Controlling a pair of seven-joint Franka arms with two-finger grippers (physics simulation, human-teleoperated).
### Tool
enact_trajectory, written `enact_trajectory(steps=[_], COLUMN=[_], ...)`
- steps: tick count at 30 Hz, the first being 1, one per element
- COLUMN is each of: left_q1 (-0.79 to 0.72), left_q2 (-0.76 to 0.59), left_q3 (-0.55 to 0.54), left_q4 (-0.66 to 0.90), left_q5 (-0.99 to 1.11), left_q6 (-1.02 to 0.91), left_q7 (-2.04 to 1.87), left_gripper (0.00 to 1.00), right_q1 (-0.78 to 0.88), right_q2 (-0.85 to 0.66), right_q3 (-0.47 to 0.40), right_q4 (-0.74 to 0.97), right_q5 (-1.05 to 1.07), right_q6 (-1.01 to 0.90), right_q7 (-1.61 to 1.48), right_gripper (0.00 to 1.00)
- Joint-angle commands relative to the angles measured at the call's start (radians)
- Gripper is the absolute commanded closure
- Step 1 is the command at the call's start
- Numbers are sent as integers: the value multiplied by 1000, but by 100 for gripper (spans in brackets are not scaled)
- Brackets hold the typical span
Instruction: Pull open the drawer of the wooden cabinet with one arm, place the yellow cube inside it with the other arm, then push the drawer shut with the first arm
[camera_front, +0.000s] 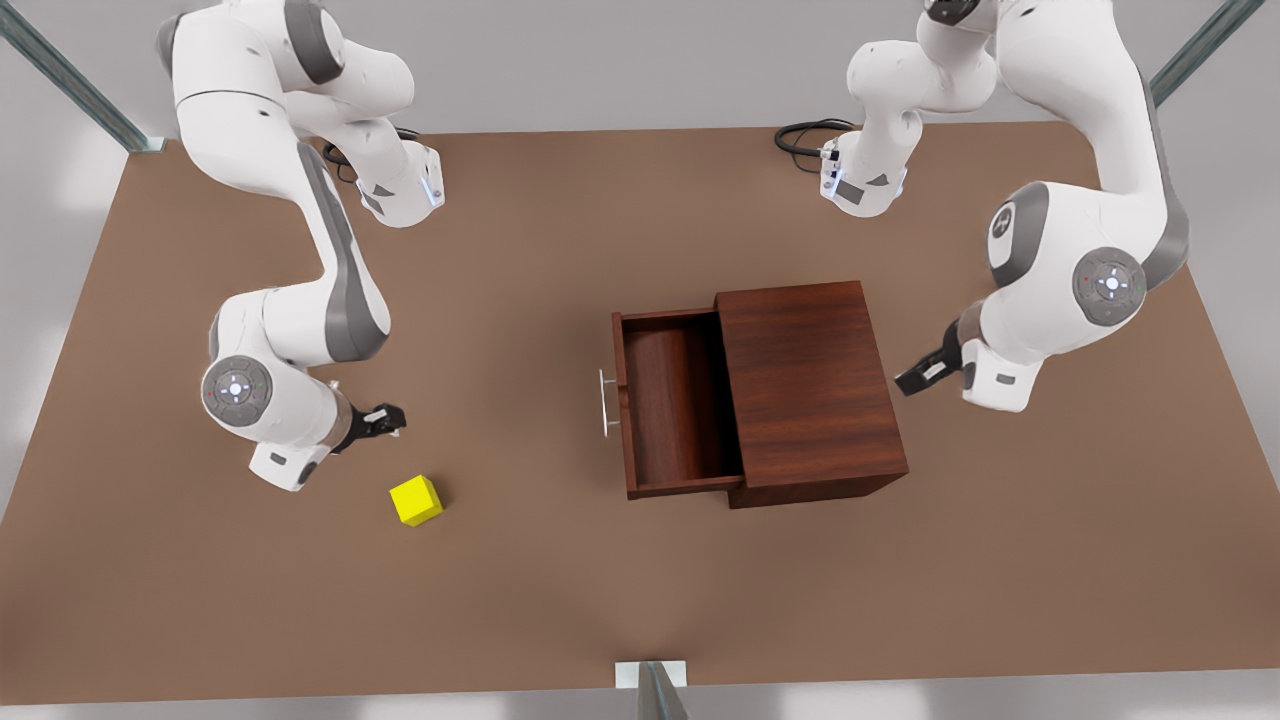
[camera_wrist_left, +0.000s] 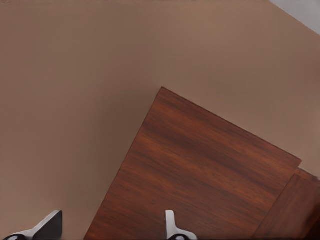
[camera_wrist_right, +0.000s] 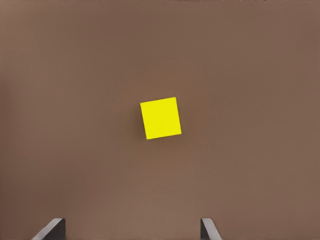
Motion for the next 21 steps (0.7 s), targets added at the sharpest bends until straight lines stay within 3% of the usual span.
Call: enact_trajectory(steps=[1,3,12,21], left_q1=[-3,-4,17,35], left_q2=[0,0,-27,-26], left_q3=[-1,-6,17,35], left_q4=[22,41,50,108], left_q5=[-46,-47,24,26], left_q6=[88,89,17,15], left_q7=[697,694,605,616], left_gripper=[0,0,0,0], right_q1=[18,-8,-27,-27], right_q2=[40,60,136,164], right_q3=[-4,-4,3,5], right_q4=[29,28,-63,-81], right_q5=[-27,-23,68,66], right_q6=[73,121,409,477], right_q7=[1050,1324,1430,1471], right_gripper=[0,0,0,0])
